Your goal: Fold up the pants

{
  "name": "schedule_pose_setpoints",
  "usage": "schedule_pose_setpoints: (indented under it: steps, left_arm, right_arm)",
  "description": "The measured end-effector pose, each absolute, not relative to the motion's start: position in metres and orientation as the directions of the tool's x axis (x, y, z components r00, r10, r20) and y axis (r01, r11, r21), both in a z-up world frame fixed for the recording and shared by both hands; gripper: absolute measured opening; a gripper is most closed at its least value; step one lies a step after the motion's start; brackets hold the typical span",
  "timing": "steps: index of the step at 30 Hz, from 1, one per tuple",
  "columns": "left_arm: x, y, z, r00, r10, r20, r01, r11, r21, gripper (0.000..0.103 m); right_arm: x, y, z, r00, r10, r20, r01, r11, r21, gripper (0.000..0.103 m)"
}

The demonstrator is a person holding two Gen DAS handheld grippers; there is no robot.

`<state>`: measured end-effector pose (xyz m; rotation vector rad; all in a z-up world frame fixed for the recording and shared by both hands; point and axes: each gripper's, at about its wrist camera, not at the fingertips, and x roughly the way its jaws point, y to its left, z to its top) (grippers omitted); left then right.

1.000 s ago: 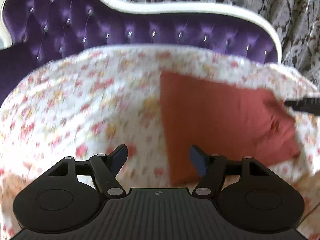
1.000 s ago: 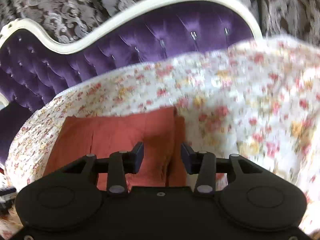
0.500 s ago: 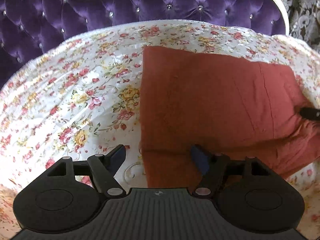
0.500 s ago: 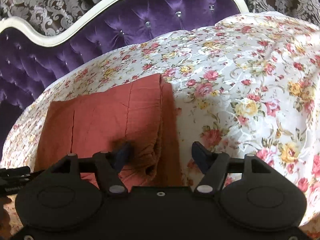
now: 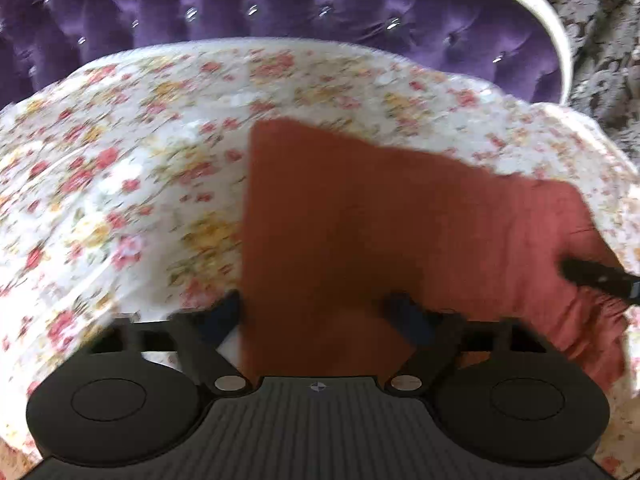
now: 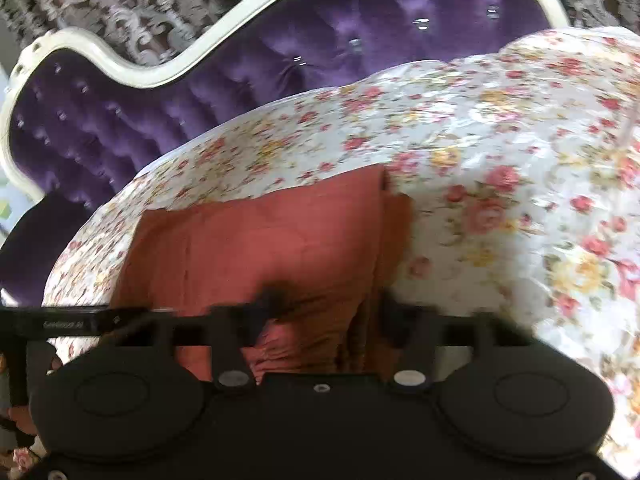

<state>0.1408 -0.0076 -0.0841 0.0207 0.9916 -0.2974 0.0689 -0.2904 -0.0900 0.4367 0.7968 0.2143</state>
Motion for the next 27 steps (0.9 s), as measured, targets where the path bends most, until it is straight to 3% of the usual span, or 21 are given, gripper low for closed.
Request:
schedule_pose_setpoints:
  steps: [1, 3, 10, 13, 16, 18, 22, 25, 27]
  left_arm:
    - [0.139, -0.009, -0.080, 0.514, -0.252, -0.820, 0.256, 0.957, -0.134, 0.025]
    - [0.136, -0.014, -0.070, 0.543, -0.226, -0.809, 0.248, 0.963, -0.103, 0.018]
    - [0.167, -0.018, -0.026, 0.632, -0.244, -0.736, 0.282, 0.956, -0.074, 0.019]
    - [0.194, -0.016, -0.028, 0.613, -0.252, -0.749, 0.272, 0.957, -0.100, 0.021]
    - [0.216, -0.017, -0.059, 0.550, -0.206, -0.809, 0.246, 0.966, -0.078, 0.026]
    - [0.221, -0.017, -0.082, 0.528, -0.155, -0.835, 0.241, 0.970, -0.028, 0.043]
    - [0.208, -0.008, -0.070, 0.553, -0.130, -0.823, 0.216, 0.976, -0.009, 0.044]
    - [0.192, -0.010, -0.048, 0.595, -0.050, -0.802, 0.166, 0.984, 0.062, 0.043]
    - [0.179, -0.010, -0.037, 0.610, -0.098, -0.786, 0.183, 0.983, 0.019, 0.044]
  right_arm:
    - [0.067, -0.286, -0.086, 0.689, 0.332, -0.644, -0.031, 0.902, 0.432, 0.039]
    - [0.062, -0.279, -0.073, 0.707, 0.308, -0.637, -0.057, 0.922, 0.383, 0.035]
    - [0.083, -0.274, -0.022, 0.798, 0.280, -0.533, -0.103, 0.936, 0.337, 0.034]
    - [0.111, -0.281, -0.027, 0.788, 0.290, -0.544, -0.075, 0.921, 0.382, 0.034]
    - [0.138, -0.285, -0.058, 0.729, 0.261, -0.633, -0.009, 0.928, 0.372, 0.037]
    - [0.148, -0.286, -0.083, 0.673, 0.217, -0.707, 0.056, 0.938, 0.342, 0.046]
    - [0.132, -0.299, -0.080, 0.704, 0.219, -0.676, 0.106, 0.908, 0.405, 0.051]
    - [0.113, -0.288, -0.053, 0.772, 0.104, -0.627, 0.125, 0.943, 0.310, 0.052]
    - [0.103, -0.277, -0.039, 0.808, 0.101, -0.580, 0.086, 0.954, 0.286, 0.051]
